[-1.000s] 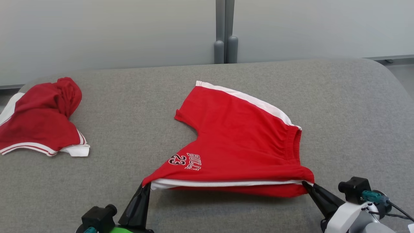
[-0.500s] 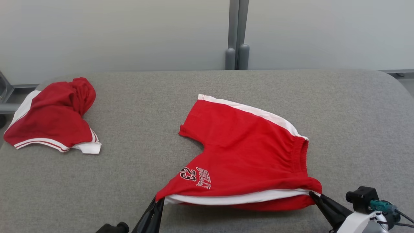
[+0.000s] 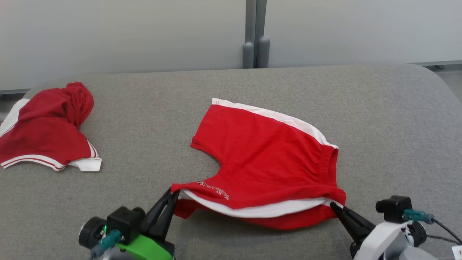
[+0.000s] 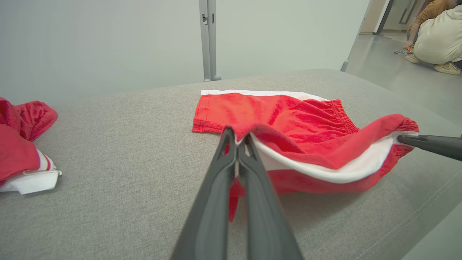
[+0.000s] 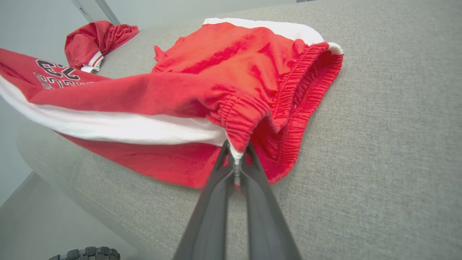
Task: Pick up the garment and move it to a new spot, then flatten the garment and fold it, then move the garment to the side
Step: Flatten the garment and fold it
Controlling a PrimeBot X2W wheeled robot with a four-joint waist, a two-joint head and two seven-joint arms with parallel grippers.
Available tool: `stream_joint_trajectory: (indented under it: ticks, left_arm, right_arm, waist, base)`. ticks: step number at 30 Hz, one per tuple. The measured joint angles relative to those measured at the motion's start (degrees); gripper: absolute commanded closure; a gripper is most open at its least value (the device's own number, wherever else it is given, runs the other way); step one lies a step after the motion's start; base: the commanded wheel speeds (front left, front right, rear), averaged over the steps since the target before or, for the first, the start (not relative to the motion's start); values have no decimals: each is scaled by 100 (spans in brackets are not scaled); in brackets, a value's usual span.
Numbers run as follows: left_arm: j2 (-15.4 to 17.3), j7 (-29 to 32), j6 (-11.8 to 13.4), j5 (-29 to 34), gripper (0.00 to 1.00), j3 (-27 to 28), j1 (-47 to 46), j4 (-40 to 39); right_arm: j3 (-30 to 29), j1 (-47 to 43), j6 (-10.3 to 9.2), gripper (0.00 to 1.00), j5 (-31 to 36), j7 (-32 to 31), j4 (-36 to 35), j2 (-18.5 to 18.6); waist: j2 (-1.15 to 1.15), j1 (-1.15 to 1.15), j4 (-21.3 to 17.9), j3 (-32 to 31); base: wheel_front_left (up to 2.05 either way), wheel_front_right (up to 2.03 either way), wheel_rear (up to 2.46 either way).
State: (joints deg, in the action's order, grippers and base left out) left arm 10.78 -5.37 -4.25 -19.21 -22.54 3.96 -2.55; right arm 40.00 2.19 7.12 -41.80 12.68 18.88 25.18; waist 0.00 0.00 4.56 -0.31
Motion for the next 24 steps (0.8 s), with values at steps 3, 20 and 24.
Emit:
stream_joint_trajectory:
  ticks: [3,20,24]
  left_arm:
    - [10,176,-41,7,100,16,-507,165]
    - [-36,946,-130,107,100,230,-3152,1446]
    - [-19,1102,-132,236,100,225,-3726,1769]
  right_arm:
    - [-11,338,0,100,-294,-91,-38,-91]
    - [-215,1983,0,100,-1071,-677,4,-391]
    - [-264,2284,0,100,-1074,-726,118,-527]
  waist:
    - [0,0,-87,116]
    - [0,0,-761,1149]
    - [0,0,-960,1453]
  base:
    - [0,0,0]
    - [0,0,0]
    - [0,0,0]
